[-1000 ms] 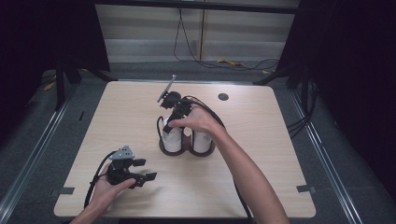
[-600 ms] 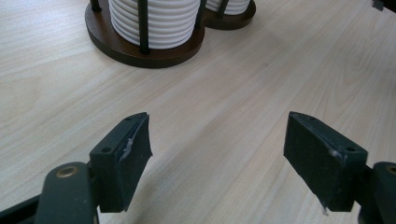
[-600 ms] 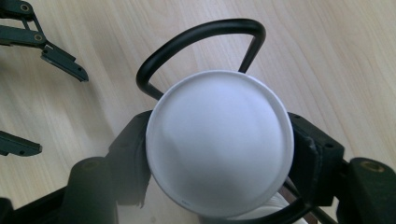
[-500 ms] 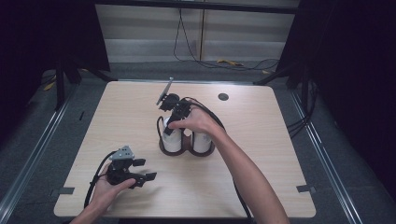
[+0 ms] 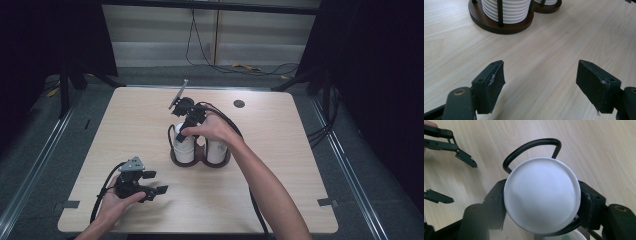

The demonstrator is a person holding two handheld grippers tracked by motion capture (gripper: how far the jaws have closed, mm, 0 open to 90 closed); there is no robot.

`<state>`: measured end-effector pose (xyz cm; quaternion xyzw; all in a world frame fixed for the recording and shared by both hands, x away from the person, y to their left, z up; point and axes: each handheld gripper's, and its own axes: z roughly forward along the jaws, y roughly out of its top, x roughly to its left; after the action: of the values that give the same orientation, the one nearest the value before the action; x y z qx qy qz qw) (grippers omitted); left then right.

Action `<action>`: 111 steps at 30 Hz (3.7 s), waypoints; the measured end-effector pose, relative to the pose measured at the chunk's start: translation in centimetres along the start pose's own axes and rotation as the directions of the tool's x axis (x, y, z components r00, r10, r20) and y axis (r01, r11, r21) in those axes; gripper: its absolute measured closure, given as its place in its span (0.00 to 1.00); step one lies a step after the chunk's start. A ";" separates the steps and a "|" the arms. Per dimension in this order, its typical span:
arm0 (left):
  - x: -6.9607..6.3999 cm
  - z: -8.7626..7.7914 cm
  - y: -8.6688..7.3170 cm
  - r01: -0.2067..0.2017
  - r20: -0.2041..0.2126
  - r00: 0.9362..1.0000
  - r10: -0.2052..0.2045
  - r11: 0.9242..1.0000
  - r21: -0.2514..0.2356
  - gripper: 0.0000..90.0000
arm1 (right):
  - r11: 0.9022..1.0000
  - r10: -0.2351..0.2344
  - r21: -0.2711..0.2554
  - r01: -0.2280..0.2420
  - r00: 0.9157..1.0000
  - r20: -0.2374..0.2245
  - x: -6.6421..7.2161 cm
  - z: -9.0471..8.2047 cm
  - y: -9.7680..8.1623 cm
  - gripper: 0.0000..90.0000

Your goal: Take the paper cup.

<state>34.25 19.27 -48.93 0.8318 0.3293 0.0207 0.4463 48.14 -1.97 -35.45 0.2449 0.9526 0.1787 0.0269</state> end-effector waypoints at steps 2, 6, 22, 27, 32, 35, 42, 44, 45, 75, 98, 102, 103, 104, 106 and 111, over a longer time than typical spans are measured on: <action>0.0 0.0 0.0 0.003 -0.006 1.000 -0.003 1.000 -0.001 0.25 | 1.000 -0.005 -0.008 0.005 1.000 0.000 0.0 -0.3 0.0 0.39; 0.1 0.0 0.0 0.007 -0.019 1.000 -0.007 1.000 -0.004 0.25 | 1.000 -0.003 -0.016 0.003 1.000 -0.001 0.0 -0.5 0.0 0.39; 0.1 0.0 0.1 -0.007 -0.015 1.000 0.006 0.998 -0.068 0.33 | 0.998 -0.015 -0.054 0.015 1.000 -0.004 0.0 -2.1 -0.1 0.41; 0.1 0.2 0.1 -0.012 0.005 1.000 0.012 0.999 -0.044 0.33 | 0.997 -0.010 -0.077 0.009 1.000 -0.001 0.1 -2.6 -0.1 0.41; 0.1 0.2 0.1 -0.014 0.024 1.000 0.015 0.999 -0.043 0.35 | 0.996 -0.014 -0.088 0.013 1.000 -0.008 0.1 -2.8 -0.2 0.41; 0.0 0.4 0.1 -0.025 0.026 0.999 0.026 0.999 -0.039 0.36 | 0.995 -0.008 -0.095 0.007 1.000 -0.009 0.0 -3.0 -0.3 0.41; -0.2 0.3 0.3 -0.054 0.013 0.998 0.054 0.998 -0.036 0.36 | 0.992 0.000 -0.126 -0.002 1.000 -0.020 0.0 -3.8 -0.5 0.41; -0.3 0.3 0.4 -0.050 0.027 0.998 0.051 0.998 -0.040 0.35 | 0.991 -0.001 -0.136 -0.002 1.000 -0.022 -0.1 -4.0 -0.6 0.41; -0.3 0.3 0.4 -0.052 0.028 0.998 0.053 0.998 -0.040 0.35 | 0.990 0.002 -0.140 -0.005 1.000 -0.026 -0.1 -4.1 -0.6 0.41; -0.2 0.4 0.1 -0.010 0.090 0.996 0.015 0.999 -0.051 0.18 | 0.954 0.038 -0.293 -0.063 0.995 -0.089 -1.0 -6.0 -2.9 0.42; -0.3 0.4 0.3 0.005 0.093 0.996 -0.001 0.999 -0.045 0.18 | 0.899 0.064 -0.425 -0.102 0.993 -0.103 -0.5 -8.2 -6.4 0.41; -0.4 0.5 0.4 0.016 0.118 0.993 -0.010 0.999 -0.051 0.18 | 0.888 0.072 -0.446 -0.113 0.992 -0.108 -0.2 -8.6 -7.2 0.41; -0.3 0.5 0.4 0.029 0.137 0.990 -0.021 0.998 -0.053 0.18 | 0.886 0.072 -0.449 -0.114 0.992 -0.108 -0.1 -8.6 -7.5 0.41; -0.4 0.5 0.5 0.030 0.145 0.989 -0.022 0.998 -0.053 0.18 | 0.884 0.071 -0.453 -0.113 0.991 -0.109 0.0 -8.6 -7.7 0.41; -0.5 0.6 0.6 0.016 0.135 0.991 -0.009 0.998 -0.053 0.18 | 0.886 0.071 -0.450 -0.115 0.991 -0.113 0.1 -8.7 -8.1 0.41; -0.7 0.6 1.1 0.009 0.134 0.991 0.000 0.998 -0.068 0.18 | 0.882 0.076 -0.455 -0.123 0.990 -0.119 0.4 -8.7 -9.4 0.41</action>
<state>34.44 18.03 -48.29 0.8149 0.2996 -0.0251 0.4955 42.30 -12.30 -30.66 0.2710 0.8692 0.4125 0.0285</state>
